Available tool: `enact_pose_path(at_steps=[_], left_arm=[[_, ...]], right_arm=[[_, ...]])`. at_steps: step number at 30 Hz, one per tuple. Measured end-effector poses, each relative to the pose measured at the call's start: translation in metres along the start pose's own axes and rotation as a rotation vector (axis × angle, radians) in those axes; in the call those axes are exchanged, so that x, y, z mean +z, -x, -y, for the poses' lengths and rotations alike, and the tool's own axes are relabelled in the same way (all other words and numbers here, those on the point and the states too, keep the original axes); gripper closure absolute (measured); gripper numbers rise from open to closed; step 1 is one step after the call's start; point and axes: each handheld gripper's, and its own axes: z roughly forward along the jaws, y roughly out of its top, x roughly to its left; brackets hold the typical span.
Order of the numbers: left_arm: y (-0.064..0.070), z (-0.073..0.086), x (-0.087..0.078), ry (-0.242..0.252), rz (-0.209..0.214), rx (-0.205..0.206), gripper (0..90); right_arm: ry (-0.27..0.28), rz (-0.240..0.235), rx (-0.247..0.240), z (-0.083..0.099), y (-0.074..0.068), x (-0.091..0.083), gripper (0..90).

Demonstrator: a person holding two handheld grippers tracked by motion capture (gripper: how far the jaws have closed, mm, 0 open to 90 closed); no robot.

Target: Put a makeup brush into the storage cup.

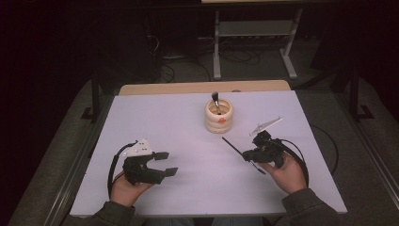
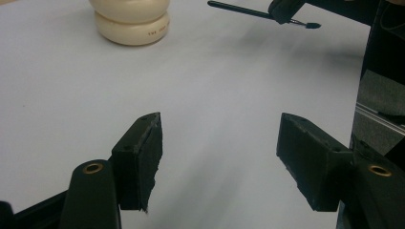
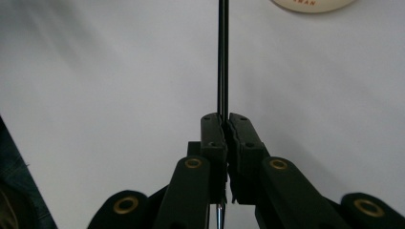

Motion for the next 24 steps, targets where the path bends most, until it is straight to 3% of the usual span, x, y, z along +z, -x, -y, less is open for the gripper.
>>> enact_pose_path(at_steps=[7, 13, 24], left_arm=[[0.002, -0.008, 0.001, -0.013, 0.005, 0.014, 32.4], [0.005, -0.016, 0.001, -0.024, 0.011, 0.036, 32.8], [0.008, -0.031, 0.003, -0.064, 0.033, 0.092, 33.5]], right_arm=[[0.025, -0.003, -0.062, -0.005, -0.008, -0.011, 84.9], [0.03, -0.019, -0.087, -0.007, -0.015, -0.016, 84.9], [0.024, -0.084, -0.199, -0.014, -0.032, -0.017, 84.9]])
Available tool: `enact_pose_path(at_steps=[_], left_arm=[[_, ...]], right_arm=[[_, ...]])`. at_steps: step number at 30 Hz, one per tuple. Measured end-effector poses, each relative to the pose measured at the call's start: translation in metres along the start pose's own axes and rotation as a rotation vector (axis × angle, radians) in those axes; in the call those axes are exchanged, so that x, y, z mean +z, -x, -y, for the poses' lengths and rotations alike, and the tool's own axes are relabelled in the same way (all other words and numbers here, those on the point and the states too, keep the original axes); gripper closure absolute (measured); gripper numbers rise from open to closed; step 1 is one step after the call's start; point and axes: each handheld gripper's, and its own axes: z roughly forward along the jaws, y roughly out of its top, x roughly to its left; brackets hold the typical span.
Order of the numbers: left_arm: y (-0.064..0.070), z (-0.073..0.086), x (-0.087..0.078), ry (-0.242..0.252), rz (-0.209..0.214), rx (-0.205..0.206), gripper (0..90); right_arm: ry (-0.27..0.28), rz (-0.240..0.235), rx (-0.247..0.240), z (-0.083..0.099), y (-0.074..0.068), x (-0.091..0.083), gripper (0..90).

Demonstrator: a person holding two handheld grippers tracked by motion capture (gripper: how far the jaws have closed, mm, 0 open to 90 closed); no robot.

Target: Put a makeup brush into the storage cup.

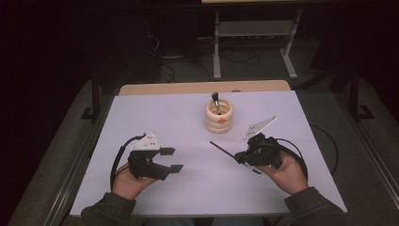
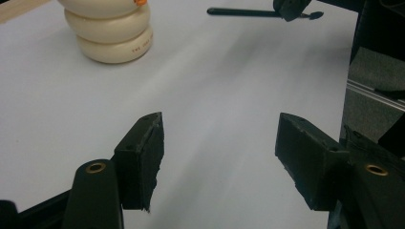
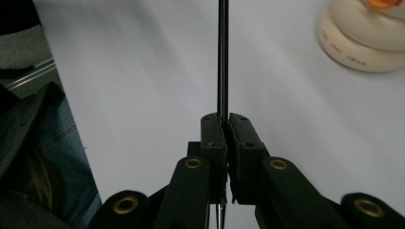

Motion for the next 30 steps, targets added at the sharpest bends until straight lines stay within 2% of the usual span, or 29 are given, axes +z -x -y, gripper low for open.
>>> enact_pose_path(at_steps=[8, 13, 18, 21, 22, 26, 30], left_arm=[[0.003, -0.01, 0.003, -0.017, 0.016, 0.035, 33.9], [0.007, -0.014, 0.008, -0.047, 0.03, 0.069, 33.9], [0.008, -0.016, 0.016, -0.088, 0.055, 0.088, 36.0], [0.01, -0.015, 0.021, -0.115, 0.074, 0.116, 38.4], [0.012, -0.015, 0.022, -0.122, 0.082, 0.11, 39.4], [0.013, -0.014, 0.029, -0.158, 0.111, 0.131, 42.2], [0.015, -0.012, 0.036, -0.198, 0.134, 0.145, 46.0]], right_arm=[[-0.033, -0.064, -0.088, -0.008, -0.009, 0.016, 84.9], [-0.067, -0.093, -0.165, -0.015, -0.016, 0.031, 84.9], [-0.11, -0.149, -0.199, -0.021, -0.026, 0.046, 84.9], [-0.131, -0.171, -0.227, -0.023, -0.031, 0.053, 84.9], [-0.132, -0.181, -0.236, -0.024, -0.032, 0.055, 84.9], [-0.125, -0.226, -0.24, -0.026, -0.036, 0.061, 84.9], [-0.13, -0.242, -0.258, -0.027, -0.039, 0.064, 84.8]])
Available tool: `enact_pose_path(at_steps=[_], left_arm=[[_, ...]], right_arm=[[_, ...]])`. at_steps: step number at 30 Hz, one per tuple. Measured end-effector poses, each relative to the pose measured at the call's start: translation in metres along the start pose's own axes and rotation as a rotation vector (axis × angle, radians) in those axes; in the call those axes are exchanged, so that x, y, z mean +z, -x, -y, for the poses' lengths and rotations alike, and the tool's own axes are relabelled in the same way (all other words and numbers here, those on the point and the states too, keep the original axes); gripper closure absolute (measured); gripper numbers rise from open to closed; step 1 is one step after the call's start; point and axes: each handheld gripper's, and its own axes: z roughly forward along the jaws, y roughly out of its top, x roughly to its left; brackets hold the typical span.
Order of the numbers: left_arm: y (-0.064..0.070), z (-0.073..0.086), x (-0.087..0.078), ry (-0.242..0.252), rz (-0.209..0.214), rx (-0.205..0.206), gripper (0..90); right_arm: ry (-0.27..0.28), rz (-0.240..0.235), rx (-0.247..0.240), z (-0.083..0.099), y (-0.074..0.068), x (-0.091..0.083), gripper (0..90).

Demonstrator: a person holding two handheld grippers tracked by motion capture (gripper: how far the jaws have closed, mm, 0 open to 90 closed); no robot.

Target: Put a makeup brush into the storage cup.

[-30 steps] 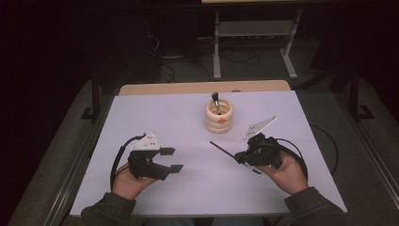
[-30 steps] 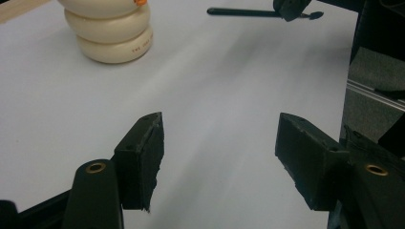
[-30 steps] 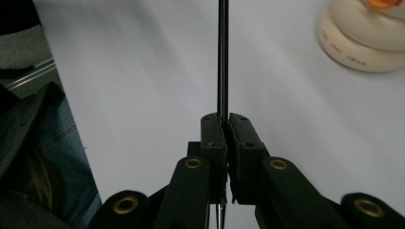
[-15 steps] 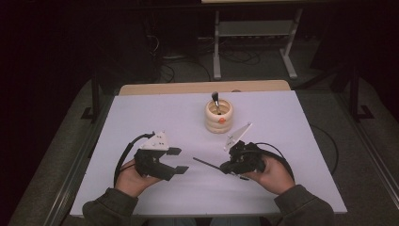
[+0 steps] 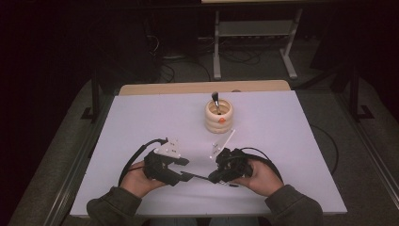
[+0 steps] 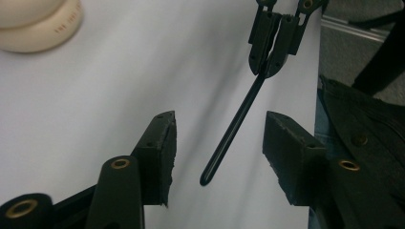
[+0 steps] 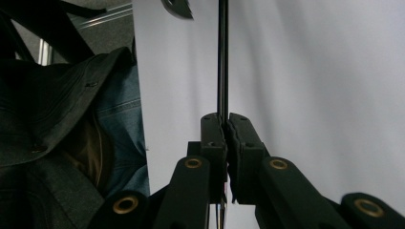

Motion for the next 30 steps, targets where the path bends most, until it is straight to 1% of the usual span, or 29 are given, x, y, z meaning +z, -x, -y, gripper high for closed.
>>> enact_pose_path(at_steps=[1, 4, 5, 6, 10, 14, 15, 16, 19, 20, 21, 22, 24, 26, 27, 28, 29, 30], left_arm=[[0.0, 0.0, 0.003, -0.018, 0.013, 0.003, 46.6], [0.002, 0.0, 0.008, -0.058, 0.035, 0.022, 49.4], [0.002, 0.0, 0.01, -0.077, 0.043, 0.036, 50.4], [0.003, 0.0, 0.012, -0.085, 0.057, 0.041, 51.6], [0.003, 0.0, 0.016, -0.115, 0.088, 0.045, 57.4], [0.004, 0.0, 0.021, -0.154, 0.118, 0.07, 62.7], [0.004, 0.0, 0.022, -0.156, 0.124, 0.071, 64.0], [0.004, 0.0, 0.022, -0.168, 0.132, 0.085, 65.4], [0.005, -0.001, 0.023, -0.176, 0.147, 0.094, 69.1], [0.005, -0.001, 0.024, -0.173, 0.154, 0.09, 69.9], [0.005, -0.001, 0.024, -0.177, 0.159, 0.095, 71.4], [0.006, -0.001, 0.024, -0.174, 0.17, 0.095, 73.5], [0.006, -0.001, 0.023, -0.181, 0.18, 0.106, 78.9], [0.007, 0.0, 0.023, -0.184, 0.203, 0.125, 81.5], [0.007, 0.0, 0.023, -0.182, 0.21, 0.131, 82.6], [0.008, 0.0, 0.023, -0.183, 0.211, 0.143, 83.5], [0.01, 0.001, 0.023, -0.183, 0.22, 0.141, 84.3], [0.01, 0.001, 0.023, -0.178, 0.222, 0.155, 84.9]], right_arm=[[-0.006, -0.004, -0.004, 0.0, 0.0, 0.001, 84.8], [-0.013, -0.018, -0.011, -0.001, -0.001, 0.006, 84.8], [-0.017, -0.023, -0.017, -0.002, -0.002, 0.007, 84.8], [-0.019, -0.027, -0.015, -0.002, -0.002, 0.008, 84.9], [-0.019, -0.037, -0.033, -0.004, -0.003, 0.009, 84.8], [-0.021, -0.044, -0.039, -0.005, -0.003, 0.009, 84.8], [-0.021, -0.048, -0.039, -0.005, -0.004, 0.009, 84.8], [-0.022, -0.05, -0.042, -0.005, -0.004, 0.009, 84.8], [-0.031, -0.061, -0.048, -0.006, -0.006, 0.01, 84.8], [-0.034, -0.061, -0.058, -0.006, -0.006, 0.011, 84.9], [-0.039, -0.065, -0.061, -0.006, -0.006, 0.012, 84.8], [-0.041, -0.067, -0.061, -0.007, -0.007, 0.013, 84.8], [-0.044, -0.075, -0.067, -0.007, -0.007, 0.014, 84.8], [-0.042, -0.08, -0.075, -0.007, -0.008, 0.014, 84.8], [-0.039, -0.086, -0.072, -0.007, -0.009, 0.013, 84.7], [-0.039, -0.083, -0.086, -0.007, -0.009, 0.013, 84.7], [-0.032, -0.088, -0.08, -0.007, -0.009, 0.013, 84.5], [-0.028, -0.092, -0.084, -0.007, -0.009, 0.012, 84.5]])
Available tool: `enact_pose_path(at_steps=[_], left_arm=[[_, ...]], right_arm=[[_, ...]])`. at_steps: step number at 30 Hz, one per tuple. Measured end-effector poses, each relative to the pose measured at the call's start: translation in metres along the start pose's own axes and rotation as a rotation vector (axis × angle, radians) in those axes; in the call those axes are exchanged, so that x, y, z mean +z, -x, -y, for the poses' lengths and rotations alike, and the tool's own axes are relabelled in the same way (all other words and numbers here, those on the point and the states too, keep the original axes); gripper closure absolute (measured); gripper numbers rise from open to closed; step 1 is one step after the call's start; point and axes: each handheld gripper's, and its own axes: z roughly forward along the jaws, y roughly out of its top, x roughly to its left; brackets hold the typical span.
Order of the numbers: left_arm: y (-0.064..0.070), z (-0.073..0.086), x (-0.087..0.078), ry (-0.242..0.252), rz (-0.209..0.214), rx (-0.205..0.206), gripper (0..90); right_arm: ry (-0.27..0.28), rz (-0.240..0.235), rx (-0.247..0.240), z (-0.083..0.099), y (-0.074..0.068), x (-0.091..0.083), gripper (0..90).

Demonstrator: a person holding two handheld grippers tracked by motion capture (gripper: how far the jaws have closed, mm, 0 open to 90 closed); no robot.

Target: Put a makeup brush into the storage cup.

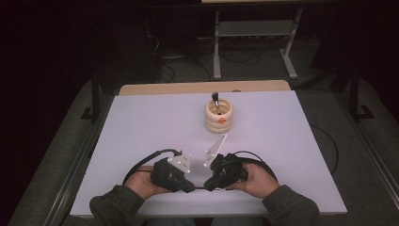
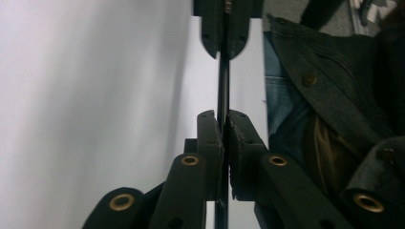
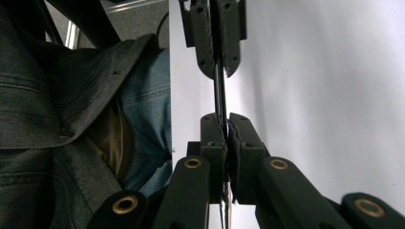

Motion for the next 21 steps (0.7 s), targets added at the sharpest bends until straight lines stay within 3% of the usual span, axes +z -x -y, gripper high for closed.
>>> enact_pose_path(at_steps=[5, 9, 11, 19, 21], left_arm=[[0.004, 0.0, 0.001, -0.002, 0.004, 0.021, 85.5], [0.005, 0.001, -0.003, -0.007, -0.019, 0.036, 85.5], [0.005, 0.003, -0.007, 0.012, -0.025, 0.02, 85.5], [0.004, 0.004, -0.01, 0.037, -0.051, 0.02, 84.7], [0.002, 0.003, -0.009, 0.027, -0.066, -0.014, 78.0]], right_arm=[[0.005, -0.033, -0.007, 0.002, 0.0, -0.001, 83.3], [0.012, -0.061, 0.016, 0.006, 0.006, 0.0, 70.4], [0.021, -0.089, 0.042, 0.01, 0.007, 0.0, 70.5], [0.052, -0.099, 0.044, 0.016, 0.01, -0.005, 83.9], [0.037, -0.098, 0.055, 0.015, 0.01, -0.006, 84.3]])
